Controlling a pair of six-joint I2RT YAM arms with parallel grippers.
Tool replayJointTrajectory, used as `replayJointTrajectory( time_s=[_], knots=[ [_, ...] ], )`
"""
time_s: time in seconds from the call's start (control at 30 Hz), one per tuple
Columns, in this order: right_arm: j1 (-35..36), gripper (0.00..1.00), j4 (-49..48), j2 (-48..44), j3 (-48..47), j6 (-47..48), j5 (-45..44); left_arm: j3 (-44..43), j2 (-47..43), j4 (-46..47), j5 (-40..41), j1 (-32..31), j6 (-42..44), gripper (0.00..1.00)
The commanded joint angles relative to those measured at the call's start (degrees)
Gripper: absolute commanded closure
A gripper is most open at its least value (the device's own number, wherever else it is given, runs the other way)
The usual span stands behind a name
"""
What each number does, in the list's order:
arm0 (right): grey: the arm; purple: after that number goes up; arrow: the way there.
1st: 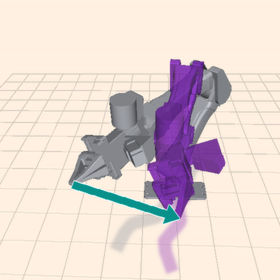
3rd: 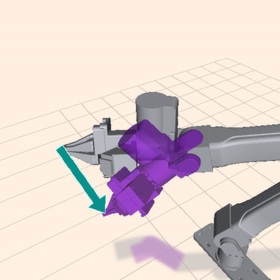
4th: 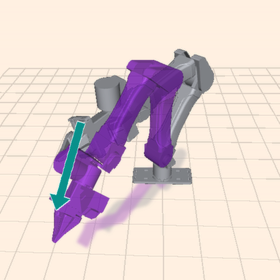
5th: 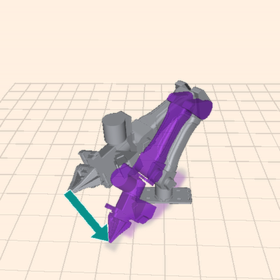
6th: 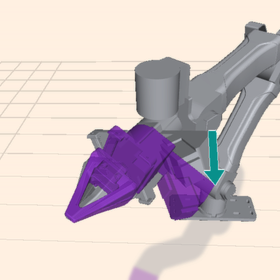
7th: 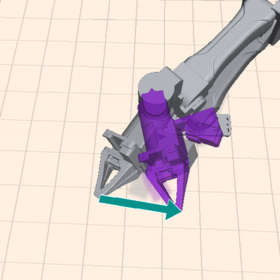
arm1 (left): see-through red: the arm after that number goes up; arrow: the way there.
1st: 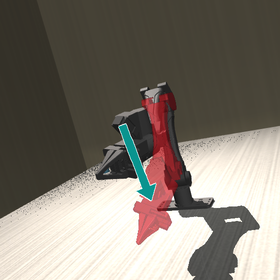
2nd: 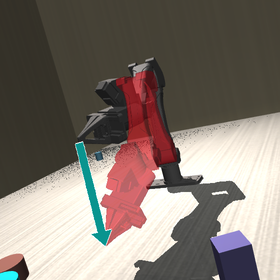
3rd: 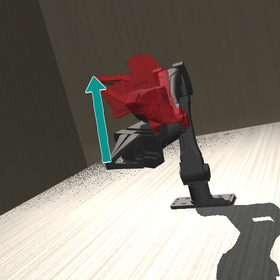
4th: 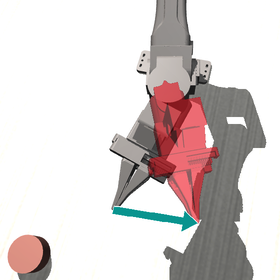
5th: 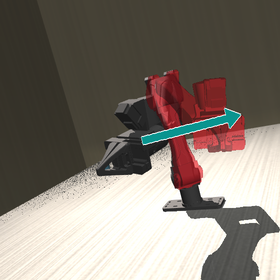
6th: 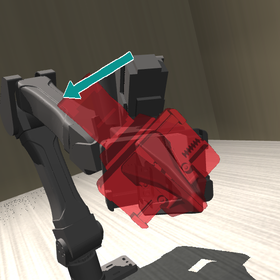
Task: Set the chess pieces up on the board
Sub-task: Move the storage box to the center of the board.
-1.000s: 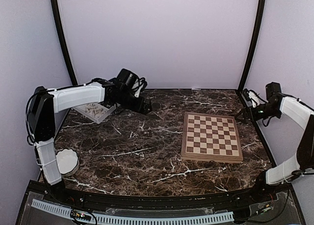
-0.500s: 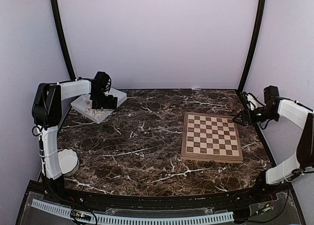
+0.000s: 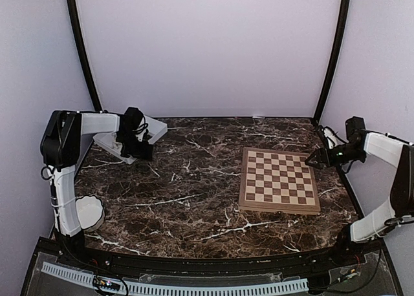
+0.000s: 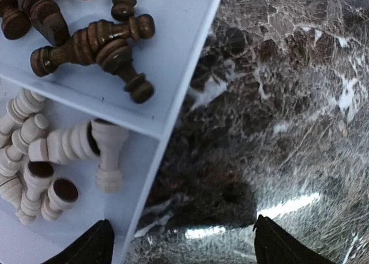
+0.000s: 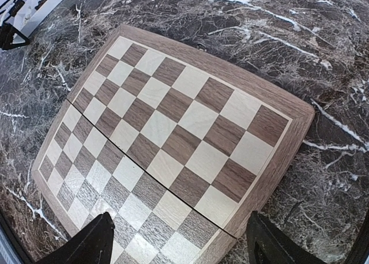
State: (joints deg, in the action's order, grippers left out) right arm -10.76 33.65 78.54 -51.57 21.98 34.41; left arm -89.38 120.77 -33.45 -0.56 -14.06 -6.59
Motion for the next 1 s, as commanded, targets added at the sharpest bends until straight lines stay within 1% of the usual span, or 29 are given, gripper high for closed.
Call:
replayJointTrajectory(
  time_s=[0.0,0.1,0.2,0.27,0.37,0.43,0.5,0.63,0.73,0.83,0.97],
  knots=[
    [0.44,0.19,-0.53,1.03,-0.81,0.4,1.34,8.6,-8.7,-2.66,-3.4,-1.32,1.16,0.14],
    [0.72,0.19,-0.74,1.83,-0.94,0.57,1.4,14.22,-15.21,-0.18,-6.83,-4.11,1.31,0.14],
    [1.44,0.19,-0.55,3.38,-1.37,1.03,1.0,18.96,-18.26,-0.16,-8.73,-8.26,0.33,0.14],
    [2.27,0.2,-0.17,4.54,-2.0,1.51,0.56,22.27,-19.97,1.15,-11.46,-10.82,-1.36,0.14],
    [3.9,0.2,0.53,6.38,-2.92,2.26,0.0,29.3,-22.68,7.7,-16.83,-13.5,-5.99,0.14],
    [5.23,0.2,1.0,7.67,-3.6,2.63,-0.41,31.95,-23.18,10.26,-18.07,-16.87,-7.99,0.14],
    [5.96,0.21,1.4,8.28,-3.98,2.72,-0.65,33.26,-22.94,11.29,-18.12,-18.94,-8.8,0.14],
    [6.63,0.21,1.42,8.17,-3.59,2.81,-0.75,33.31,-22.53,11.42,-16.96,-25.67,-8.85,0.15],
    [6.72,0.21,1.16,7.93,-3.28,2.81,-0.84,32.79,-21.92,12.07,-18.46,-31.17,-8.56,0.15],
    [6.74,0.21,1.33,7.9,-3.35,2.81,-0.92,30.82,-20.25,10.58,-19.63,-35.78,-8.0,0.15],
    [6.81,0.21,1.48,7.37,-3.2,2.81,-0.76,29.51,-19.0,7.84,-19.81,-39.51,-7.31,0.16]
  ],
)
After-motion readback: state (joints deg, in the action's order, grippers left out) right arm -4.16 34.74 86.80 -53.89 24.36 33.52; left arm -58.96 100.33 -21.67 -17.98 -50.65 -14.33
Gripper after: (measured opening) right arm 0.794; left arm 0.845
